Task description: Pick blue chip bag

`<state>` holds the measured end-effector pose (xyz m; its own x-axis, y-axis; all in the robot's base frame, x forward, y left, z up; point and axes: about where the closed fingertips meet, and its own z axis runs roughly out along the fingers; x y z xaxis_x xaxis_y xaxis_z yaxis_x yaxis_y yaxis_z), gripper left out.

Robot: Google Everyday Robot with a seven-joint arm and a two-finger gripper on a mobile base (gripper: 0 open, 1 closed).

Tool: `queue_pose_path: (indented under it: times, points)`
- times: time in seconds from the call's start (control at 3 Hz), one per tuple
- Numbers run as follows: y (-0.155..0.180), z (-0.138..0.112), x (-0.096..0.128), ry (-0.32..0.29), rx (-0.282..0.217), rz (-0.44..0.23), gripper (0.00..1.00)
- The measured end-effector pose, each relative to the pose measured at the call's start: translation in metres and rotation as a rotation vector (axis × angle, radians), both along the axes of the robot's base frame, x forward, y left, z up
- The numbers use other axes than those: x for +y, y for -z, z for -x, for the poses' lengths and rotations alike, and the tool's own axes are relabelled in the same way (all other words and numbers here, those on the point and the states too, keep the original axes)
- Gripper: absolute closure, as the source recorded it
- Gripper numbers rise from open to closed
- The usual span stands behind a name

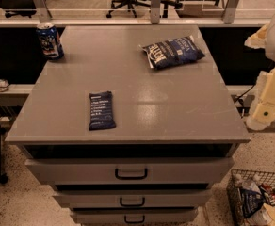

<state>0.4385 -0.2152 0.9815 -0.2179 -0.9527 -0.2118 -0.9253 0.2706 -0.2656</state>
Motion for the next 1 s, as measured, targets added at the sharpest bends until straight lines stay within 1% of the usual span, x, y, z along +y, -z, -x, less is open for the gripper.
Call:
queue_pose_path:
  times: [0.33, 0.67, 1.0]
  points:
    - [0.000, 0.000, 0.000, 0.000, 0.000, 0.000, 0.00]
    - [0.001, -0.010, 0.003, -0.027, -0.018, -0.015, 0.00]
    - [0.009, -0.050, 0.007, -0.046, -0.055, -0.086, 0.00]
